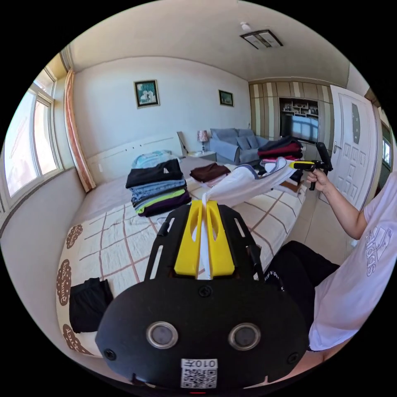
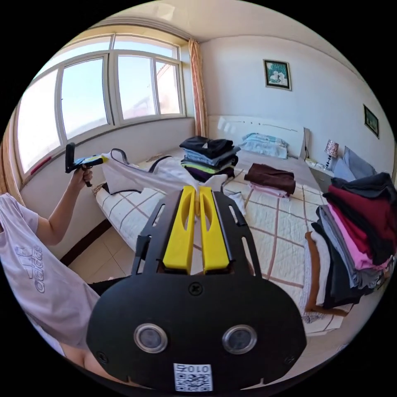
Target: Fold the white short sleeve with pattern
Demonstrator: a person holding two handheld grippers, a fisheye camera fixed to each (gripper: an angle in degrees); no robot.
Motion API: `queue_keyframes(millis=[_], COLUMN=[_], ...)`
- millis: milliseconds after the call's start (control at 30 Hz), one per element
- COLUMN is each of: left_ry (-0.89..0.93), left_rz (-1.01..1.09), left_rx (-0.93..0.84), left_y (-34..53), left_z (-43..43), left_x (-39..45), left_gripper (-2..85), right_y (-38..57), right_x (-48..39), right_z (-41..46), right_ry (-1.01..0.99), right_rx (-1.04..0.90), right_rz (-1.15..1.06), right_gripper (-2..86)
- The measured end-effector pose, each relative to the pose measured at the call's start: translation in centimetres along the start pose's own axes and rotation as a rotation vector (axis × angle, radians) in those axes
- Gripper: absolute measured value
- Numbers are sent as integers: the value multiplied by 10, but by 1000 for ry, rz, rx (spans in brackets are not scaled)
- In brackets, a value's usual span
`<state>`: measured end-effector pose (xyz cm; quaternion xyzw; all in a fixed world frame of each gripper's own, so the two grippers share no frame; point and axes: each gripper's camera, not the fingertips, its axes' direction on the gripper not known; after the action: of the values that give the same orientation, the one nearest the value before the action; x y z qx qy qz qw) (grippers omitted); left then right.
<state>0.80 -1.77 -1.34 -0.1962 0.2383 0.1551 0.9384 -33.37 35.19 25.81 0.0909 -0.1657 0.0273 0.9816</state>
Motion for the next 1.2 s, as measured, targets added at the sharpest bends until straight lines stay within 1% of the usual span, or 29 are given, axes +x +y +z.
queue_keyframes(millis=[67,100,167,333,433,533,567,667,700,767,800,833,867,900,933,967,1000,1033,1067,1133,1200], left_ry=[-42,-65,-95,-225,-214,-197,-189,-132,-116,-83,-46,8,37,76,105,115,128,94,58,-61,-104], left_rz=[9,36,82,256,289,331,333,315,292,252,224,188,165,103,48,32,34,100,140,250,288], left_rx=[64,102,151,321,406,439,439,401,349,234,148,58,18,-24,-35,-34,-9,26,38,89,138], left_y=[-10,-16,-26,-45,-61,-79,-82,-96,-102,-110,-113,-114,-114,-113,-117,-122,-139,-164,-178,-225,-242], left_z=[-37,-63,-106,-240,-297,-319,-320,-298,-274,-220,-174,-124,-97,-51,-17,-4,8,9,7,-14,-32], left_x=[19,34,59,144,164,168,167,153,142,120,102,79,65,38,15,6,-5,-6,-3,9,16], left_gripper=[0,0,0,-1,-2,-2,-2,-2,-2,-1,-1,-1,-1,-1,-1,-1,-1,-1,-2,-2,-1], right_y=[-11,-13,-23,-31,-38,-46,-50,-60,-62,-77,-82,-90,-97,-100,-105,-115,-123,-141,-160,-185,-197], right_x=[-21,-28,-58,-124,-154,-180,-185,-184,-181,-158,-149,-127,-101,-87,-60,-34,-24,-15,-15,-20,-29], right_z=[-46,-58,-110,-217,-270,-296,-299,-287,-281,-239,-225,-193,-158,-142,-116,-103,-102,-107,-117,-138,-158], right_ry=[-8,0,38,113,133,236,273,287,288,296,290,264,228,209,166,125,116,145,227,306,329], right_rx=[90,110,181,351,447,495,500,499,486,382,344,256,175,152,145,148,152,183,225,283,342], right_rz=[-26,-36,-70,-205,-278,-349,-362,-358,-354,-318,-304,-274,-247,-231,-197,-121,-93,-92,-132,-166,-208], right_gripper=[38,38,38,38,38,37,37,37,37,37,37,37,37,37,37,37,37,37,37,37,37])
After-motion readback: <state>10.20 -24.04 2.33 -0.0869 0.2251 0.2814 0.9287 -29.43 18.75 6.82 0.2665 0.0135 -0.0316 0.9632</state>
